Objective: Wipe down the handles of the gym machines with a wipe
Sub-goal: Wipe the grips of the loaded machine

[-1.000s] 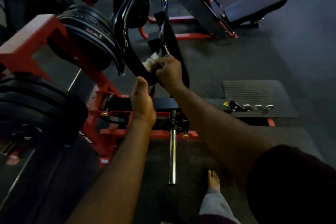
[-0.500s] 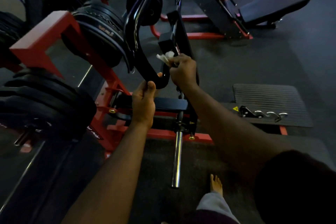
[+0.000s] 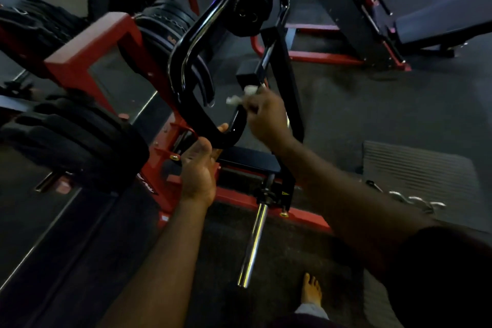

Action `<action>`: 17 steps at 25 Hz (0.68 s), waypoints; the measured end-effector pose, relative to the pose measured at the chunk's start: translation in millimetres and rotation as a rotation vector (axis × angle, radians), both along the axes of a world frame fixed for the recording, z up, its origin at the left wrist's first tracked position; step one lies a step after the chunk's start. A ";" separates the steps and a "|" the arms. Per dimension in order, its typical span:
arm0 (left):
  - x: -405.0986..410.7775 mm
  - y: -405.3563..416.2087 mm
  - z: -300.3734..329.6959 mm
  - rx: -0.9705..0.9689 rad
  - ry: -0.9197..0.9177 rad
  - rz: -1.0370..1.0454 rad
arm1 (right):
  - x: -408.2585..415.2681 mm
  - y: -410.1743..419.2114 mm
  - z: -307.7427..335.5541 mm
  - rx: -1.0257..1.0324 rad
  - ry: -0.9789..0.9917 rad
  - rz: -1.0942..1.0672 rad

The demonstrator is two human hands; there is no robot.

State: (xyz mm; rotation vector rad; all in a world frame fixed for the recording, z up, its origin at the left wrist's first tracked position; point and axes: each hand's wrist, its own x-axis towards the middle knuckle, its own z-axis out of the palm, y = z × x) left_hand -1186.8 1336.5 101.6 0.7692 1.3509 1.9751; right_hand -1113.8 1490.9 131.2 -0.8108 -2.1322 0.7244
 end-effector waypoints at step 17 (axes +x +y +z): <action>10.5 3.6 -0.5 -0.143 -0.012 0.203 | 16.7 -9.2 -21.0 -0.387 0.299 0.078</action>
